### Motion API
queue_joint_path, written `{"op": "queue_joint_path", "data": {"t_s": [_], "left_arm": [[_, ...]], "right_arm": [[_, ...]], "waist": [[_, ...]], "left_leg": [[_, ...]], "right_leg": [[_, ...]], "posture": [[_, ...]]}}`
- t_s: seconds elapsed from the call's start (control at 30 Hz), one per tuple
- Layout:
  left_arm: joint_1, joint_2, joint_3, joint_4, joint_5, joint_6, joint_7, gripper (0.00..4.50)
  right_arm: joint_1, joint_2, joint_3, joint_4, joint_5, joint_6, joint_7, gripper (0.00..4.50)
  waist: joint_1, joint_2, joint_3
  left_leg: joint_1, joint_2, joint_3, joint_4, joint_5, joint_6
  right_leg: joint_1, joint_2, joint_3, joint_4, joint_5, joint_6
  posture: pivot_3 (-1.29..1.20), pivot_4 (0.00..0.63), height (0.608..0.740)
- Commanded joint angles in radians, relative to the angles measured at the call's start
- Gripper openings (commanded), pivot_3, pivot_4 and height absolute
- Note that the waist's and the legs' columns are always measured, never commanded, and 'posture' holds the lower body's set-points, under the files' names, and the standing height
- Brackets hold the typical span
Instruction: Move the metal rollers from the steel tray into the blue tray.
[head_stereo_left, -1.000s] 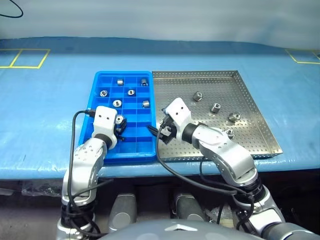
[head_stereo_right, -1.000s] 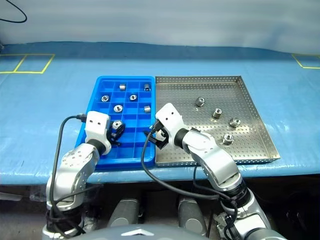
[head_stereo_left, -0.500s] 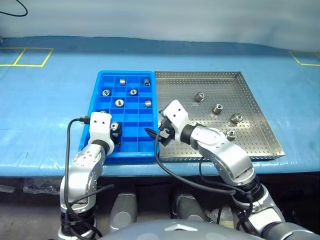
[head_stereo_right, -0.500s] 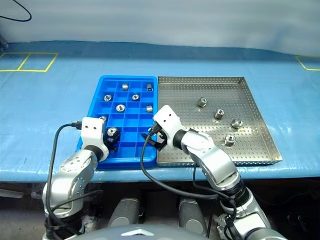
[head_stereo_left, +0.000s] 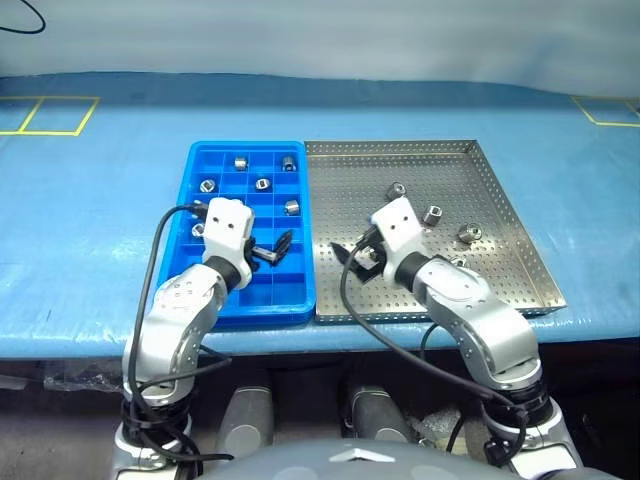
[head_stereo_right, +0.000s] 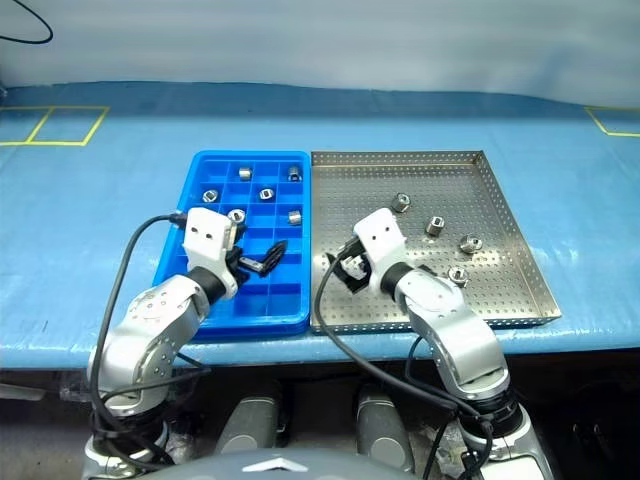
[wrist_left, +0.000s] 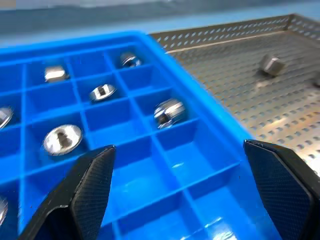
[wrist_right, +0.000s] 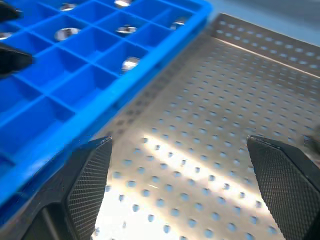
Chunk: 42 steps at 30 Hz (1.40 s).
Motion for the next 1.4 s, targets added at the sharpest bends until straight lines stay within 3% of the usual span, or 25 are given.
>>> {"op": "queue_joint_path", "data": {"t_s": [0.03, 0.37, 0.6, 1.1, 1.2, 1.4], "left_arm": [[-0.041, 0.002, -0.075, 0.055, -0.022, -0.056, -0.045, 4.45], [-0.116, -0.002, -0.256, 0.147, -0.044, -0.158, -0.159, 4.45], [-0.103, 0.019, -0.301, 0.144, -0.045, -0.18, -0.188, 4.45], [-0.08, 0.036, -0.296, 0.115, -0.054, -0.177, -0.188, 4.45], [-0.078, 0.037, -0.292, 0.112, -0.055, -0.177, -0.187, 4.5], [-0.073, 0.038, -0.285, 0.104, -0.054, -0.178, -0.18, 4.5]], "right_arm": [[-0.002, 0.042, -0.123, -0.033, -0.02, 0.04, -0.091, 4.5], [0.03, 0.129, -0.343, -0.015, -0.128, 0.155, -0.305, 4.5], [0.055, 0.157, -0.332, 0.004, -0.119, 0.212, -0.284, 4.5], [0.033, 0.138, -0.285, 0.183, -0.124, 0.095, -0.225, 4.5], [0.029, 0.133, -0.292, 0.204, -0.123, 0.073, -0.22, 3.93], [0.034, 0.13, -0.289, 0.197, -0.121, 0.069, -0.216, 1.91]], "waist": [[-0.01, 0.0, 0.0], [-0.06, 0.001, 0.0], [-0.094, 0.005, -0.002], [-0.094, 0.006, -0.003], [-0.093, 0.006, -0.003], [-0.087, 0.006, -0.003]], "left_leg": [[0.0, 0.0, 0.0, 0.0, 0.0, 0.0], [-0.001, 0.0, 0.002, -0.001, 0.0, 0.001], [-0.001, 0.0, 0.003, 0.0, 0.0, 0.001], [-0.001, 0.0, 0.003, 0.0, 0.0, 0.001], [-0.001, 0.0, 0.003, 0.0, 0.0, 0.001], [-0.001, 0.0, 0.003, 0.0, 0.0, 0.001]], "right_leg": [[0.0, 0.0, 0.0, 0.0, 0.0, 0.0], [-0.002, 0.001, 0.003, 0.001, 0.0, 0.001], [-0.003, 0.001, 0.004, 0.002, 0.001, 0.002], [-0.002, 0.001, 0.004, 0.002, 0.001, 0.002], [-0.002, 0.001, 0.004, 0.002, 0.001, 0.002], [-0.003, 0.001, 0.004, 0.002, 0.001, 0.002]], "posture": [[-0.05, 0.15, 0.74], [-0.13, 0.15, 0.74], [-0.12, 0.15, 0.74], [-0.09, 0.15, 0.74], [-0.07, 0.15, 0.74], [-0.06, 0.15, 0.74]]}}
